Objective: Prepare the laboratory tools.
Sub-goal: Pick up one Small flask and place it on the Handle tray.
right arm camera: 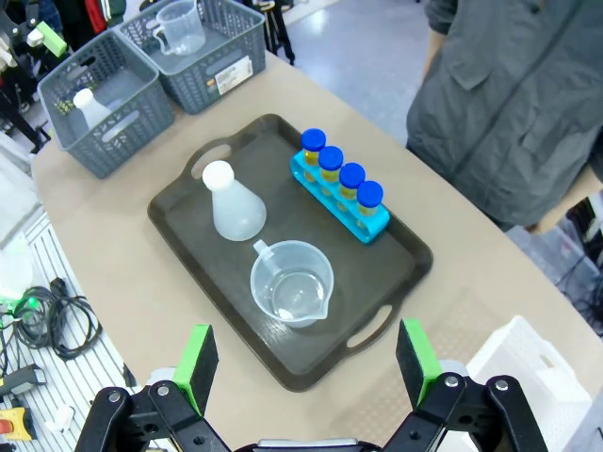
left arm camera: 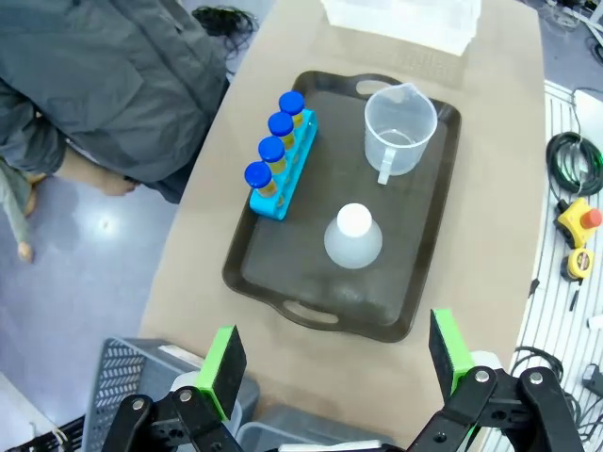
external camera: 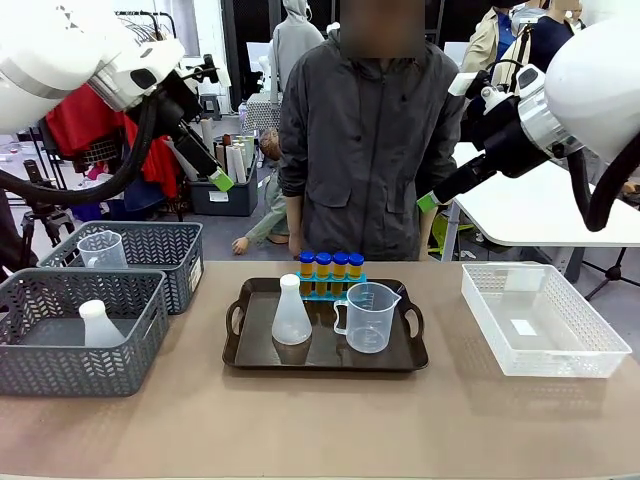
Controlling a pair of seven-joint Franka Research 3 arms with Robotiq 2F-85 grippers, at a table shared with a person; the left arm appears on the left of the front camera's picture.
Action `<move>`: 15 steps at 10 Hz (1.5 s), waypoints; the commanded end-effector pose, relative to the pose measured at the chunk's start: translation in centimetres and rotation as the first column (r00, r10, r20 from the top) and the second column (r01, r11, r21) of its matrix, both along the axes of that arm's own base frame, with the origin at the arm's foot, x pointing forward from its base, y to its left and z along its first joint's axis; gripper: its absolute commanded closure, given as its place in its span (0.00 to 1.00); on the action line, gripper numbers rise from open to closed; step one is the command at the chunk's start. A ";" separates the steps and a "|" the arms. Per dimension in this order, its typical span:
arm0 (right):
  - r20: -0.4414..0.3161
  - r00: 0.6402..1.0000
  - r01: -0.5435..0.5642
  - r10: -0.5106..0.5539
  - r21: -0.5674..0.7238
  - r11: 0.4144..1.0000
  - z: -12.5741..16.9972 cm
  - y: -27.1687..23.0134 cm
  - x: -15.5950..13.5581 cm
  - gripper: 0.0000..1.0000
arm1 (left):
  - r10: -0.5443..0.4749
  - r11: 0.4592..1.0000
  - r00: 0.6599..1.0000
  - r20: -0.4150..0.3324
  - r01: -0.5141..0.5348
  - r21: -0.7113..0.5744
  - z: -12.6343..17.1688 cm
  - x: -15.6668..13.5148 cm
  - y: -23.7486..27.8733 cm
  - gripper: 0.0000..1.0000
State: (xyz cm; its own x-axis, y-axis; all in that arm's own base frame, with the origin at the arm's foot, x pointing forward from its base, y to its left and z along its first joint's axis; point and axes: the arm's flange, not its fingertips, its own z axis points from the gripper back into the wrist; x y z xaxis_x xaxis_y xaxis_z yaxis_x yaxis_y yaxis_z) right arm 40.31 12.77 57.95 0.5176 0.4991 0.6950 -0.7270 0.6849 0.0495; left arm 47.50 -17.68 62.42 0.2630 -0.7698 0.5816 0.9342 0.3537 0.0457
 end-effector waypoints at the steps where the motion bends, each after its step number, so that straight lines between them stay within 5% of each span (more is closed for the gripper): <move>1: -0.003 1.000 -0.001 0.001 0.013 1.000 0.1 0.1 0.0 0.00 | 0.001 1.000 1.000 0.003 -0.001 -0.001 0.1 -0.1 0.1 0.00; 15: -0.003 1.000 -0.001 0.001 0.013 1.000 0.1 0.1 0.0 0.00 | 0.001 1.000 1.000 0.003 -0.001 -0.001 0.1 -0.1 0.1 0.00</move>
State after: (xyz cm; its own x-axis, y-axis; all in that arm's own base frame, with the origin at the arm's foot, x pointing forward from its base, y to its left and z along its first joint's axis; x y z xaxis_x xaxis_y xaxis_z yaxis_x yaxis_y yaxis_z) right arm 40.31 12.77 57.95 0.5176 0.4991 0.6950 -0.7270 0.6849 0.0495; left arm 47.50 -17.68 62.43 0.2630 -0.7698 0.5816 0.9342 0.3538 0.0457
